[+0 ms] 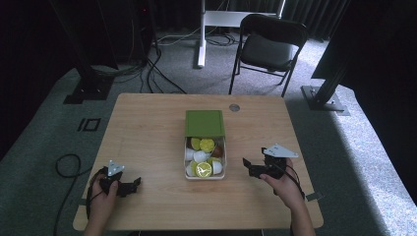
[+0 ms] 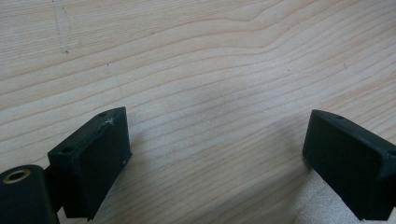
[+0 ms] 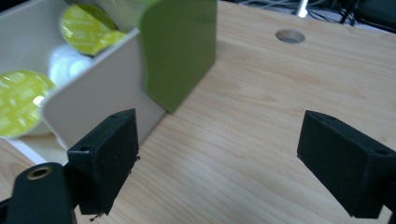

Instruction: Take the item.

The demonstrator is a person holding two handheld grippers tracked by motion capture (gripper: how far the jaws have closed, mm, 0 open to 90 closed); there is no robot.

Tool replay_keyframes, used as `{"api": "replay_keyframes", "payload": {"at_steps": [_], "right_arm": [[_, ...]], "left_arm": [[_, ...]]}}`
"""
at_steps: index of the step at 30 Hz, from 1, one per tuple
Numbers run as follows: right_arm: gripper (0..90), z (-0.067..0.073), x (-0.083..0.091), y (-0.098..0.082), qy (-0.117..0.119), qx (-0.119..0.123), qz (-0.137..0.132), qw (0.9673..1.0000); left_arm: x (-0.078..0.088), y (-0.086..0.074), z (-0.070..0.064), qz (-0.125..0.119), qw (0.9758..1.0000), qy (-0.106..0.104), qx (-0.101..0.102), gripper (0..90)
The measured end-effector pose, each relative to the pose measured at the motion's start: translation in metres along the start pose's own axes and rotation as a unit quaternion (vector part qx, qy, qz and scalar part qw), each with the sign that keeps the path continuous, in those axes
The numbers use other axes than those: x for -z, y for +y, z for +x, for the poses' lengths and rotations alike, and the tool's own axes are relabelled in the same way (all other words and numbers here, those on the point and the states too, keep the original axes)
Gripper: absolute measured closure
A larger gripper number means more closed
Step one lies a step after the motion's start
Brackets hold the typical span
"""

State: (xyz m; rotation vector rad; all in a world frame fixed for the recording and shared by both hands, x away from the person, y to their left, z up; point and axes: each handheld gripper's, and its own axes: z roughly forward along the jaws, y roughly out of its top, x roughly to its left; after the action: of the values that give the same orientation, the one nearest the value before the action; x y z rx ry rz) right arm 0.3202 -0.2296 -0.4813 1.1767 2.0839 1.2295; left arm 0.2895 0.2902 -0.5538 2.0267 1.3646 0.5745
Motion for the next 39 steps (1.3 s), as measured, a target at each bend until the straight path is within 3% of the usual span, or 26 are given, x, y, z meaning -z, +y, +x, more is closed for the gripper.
{"api": "replay_keyframes", "payload": {"at_steps": [10,21,34,39], "right_arm": [[12.4,0.019,-0.001,0.013,0.025,0.009,-0.021,0.9994],[12.4,0.044,-0.006,0.028,0.047,0.036,-0.032,0.9977],[12.4,0.085,-0.028,0.04,0.091,0.062,-0.035,0.9933],[12.4,0.102,-0.039,0.038,0.107,0.075,-0.022,0.9912]], "left_arm": [[0.0,0.0,0.0,0.0,1.0,0.0,0.0,8.5],[0.0,0.0,0.0,0.0,1.0,0.0,0.0,8.5],[0.0,0.0,0.0,0.0,1.0,0.0,0.0,8.5],[0.0,0.0,0.0,0.0,1.0,0.0,0.0,8.5]]}}
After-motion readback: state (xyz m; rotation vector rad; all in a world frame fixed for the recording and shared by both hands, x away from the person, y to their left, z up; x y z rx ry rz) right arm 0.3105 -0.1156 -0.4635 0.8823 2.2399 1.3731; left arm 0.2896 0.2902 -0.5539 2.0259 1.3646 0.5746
